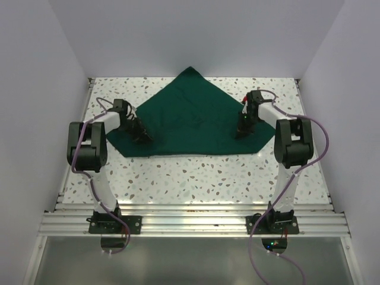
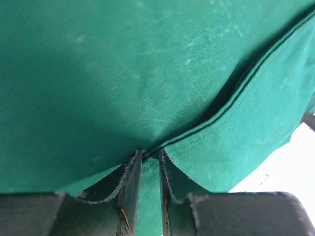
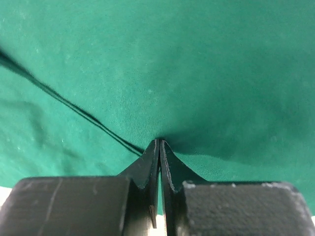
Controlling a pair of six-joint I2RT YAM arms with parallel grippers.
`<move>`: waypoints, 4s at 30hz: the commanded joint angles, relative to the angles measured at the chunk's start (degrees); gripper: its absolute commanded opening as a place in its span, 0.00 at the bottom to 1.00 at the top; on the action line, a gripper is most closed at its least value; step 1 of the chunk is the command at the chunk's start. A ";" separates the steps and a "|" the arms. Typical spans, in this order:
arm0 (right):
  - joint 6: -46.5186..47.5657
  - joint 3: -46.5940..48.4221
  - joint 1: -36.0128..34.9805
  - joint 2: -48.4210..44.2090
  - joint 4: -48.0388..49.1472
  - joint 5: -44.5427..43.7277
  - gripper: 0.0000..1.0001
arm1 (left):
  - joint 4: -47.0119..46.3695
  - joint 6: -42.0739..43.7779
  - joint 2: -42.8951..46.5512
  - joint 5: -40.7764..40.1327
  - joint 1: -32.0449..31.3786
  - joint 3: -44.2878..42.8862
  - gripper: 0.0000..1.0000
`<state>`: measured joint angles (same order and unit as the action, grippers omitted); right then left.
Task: Prepare the surgical pack
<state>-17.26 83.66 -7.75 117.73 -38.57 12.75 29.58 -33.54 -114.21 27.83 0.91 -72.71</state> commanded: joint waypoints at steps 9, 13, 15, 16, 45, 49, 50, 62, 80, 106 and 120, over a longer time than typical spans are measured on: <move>5.31 9.41 -4.19 -3.55 3.21 -0.11 0.38 | 7.76 2.78 6.72 -10.68 -1.00 -5.50 0.34; 5.21 11.26 -9.45 -3.92 12.10 0.52 0.68 | 9.09 3.39 6.29 -12.19 1.55 -11.22 0.40; 7.31 16.50 -11.84 -1.47 13.51 1.13 0.81 | 9.53 3.39 5.23 -11.23 2.87 -13.77 0.41; 8.72 19.58 -13.94 2.29 12.82 0.96 0.82 | 9.79 3.39 4.79 -10.88 3.22 -14.56 0.42; 8.02 52.22 -22.93 25.17 2.89 -13.63 0.59 | 9.70 7.79 9.36 -15.62 10.25 -7.36 0.55; 8.73 53.36 -23.01 27.28 2.79 -13.81 0.61 | 10.67 7.17 9.36 -15.35 13.06 -6.75 0.55; 8.64 53.45 -22.93 27.64 3.06 -13.46 0.61 | 10.58 7.09 9.45 -15.35 13.68 -6.40 0.55; 8.21 55.82 -23.80 32.91 4.29 -12.84 0.58 | 9.35 6.03 9.62 -13.33 19.48 -2.97 0.57; 5.39 60.48 -23.37 32.74 7.00 -14.96 0.00 | 7.95 4.80 9.01 -12.81 20.80 0.02 0.57; 4.86 60.05 -20.73 35.29 11.85 -13.46 0.00 | 8.74 5.50 7.78 -12.81 22.65 -0.77 0.61; 3.98 59.08 -20.73 35.29 10.97 -14.07 0.36 | 6.72 4.27 -0.22 -11.93 22.74 -3.76 0.58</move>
<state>-12.67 142.15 -28.75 154.36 -29.36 -0.75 38.87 -28.75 -111.81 16.05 23.18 -75.59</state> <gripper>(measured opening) 0.353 0.586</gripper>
